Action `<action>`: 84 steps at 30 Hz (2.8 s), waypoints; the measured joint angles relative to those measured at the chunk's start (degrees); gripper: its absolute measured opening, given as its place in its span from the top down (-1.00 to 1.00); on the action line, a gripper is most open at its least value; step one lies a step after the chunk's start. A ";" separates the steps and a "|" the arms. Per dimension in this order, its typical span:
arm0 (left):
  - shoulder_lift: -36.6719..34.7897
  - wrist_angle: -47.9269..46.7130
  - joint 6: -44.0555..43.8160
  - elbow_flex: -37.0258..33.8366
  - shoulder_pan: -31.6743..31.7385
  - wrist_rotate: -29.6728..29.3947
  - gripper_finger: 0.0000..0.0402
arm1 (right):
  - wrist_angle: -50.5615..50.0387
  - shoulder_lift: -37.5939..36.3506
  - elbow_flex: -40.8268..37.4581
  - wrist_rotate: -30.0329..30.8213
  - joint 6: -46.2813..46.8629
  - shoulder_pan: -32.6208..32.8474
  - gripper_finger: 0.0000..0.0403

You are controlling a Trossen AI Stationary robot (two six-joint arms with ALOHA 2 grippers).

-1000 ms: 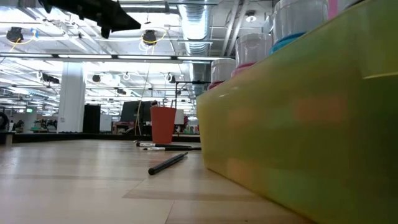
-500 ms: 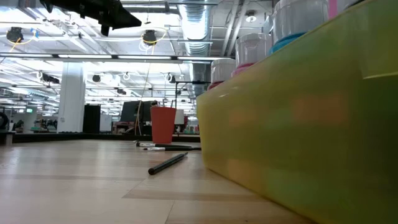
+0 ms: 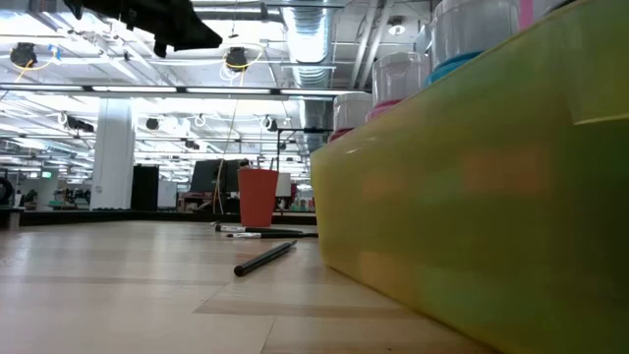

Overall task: Pick & Place Paint Supplies
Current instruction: Put the red paint bottle into the yellow bin, then put the black paint brush into the orange cup

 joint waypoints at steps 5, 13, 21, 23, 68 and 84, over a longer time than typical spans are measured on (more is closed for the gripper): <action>0.00 0.07 -0.02 0.01 0.00 0.00 0.55 | 1.62 1.54 0.19 3.25 -2.43 -0.46 0.44; 0.00 0.00 -0.04 0.00 0.00 0.00 0.49 | 1.51 1.34 -0.14 6.82 -1.62 -0.42 0.44; 0.00 -0.36 -0.04 0.01 0.00 0.01 0.49 | 0.27 1.34 -0.16 11.14 -0.04 -0.65 0.44; 0.00 -0.39 -0.04 0.00 0.00 0.02 0.49 | 0.21 1.34 -0.16 12.00 0.02 -0.95 0.44; 35.78 -16.84 -34.30 -2.19 -11.07 -15.74 -0.30 | 0.94 1.26 -2.67 10.80 -3.66 -10.29 -0.51; 44.44 -11.30 -41.32 -2.12 -13.96 -21.46 -0.23 | 0.48 1.26 -2.65 10.98 -5.13 -10.29 -0.51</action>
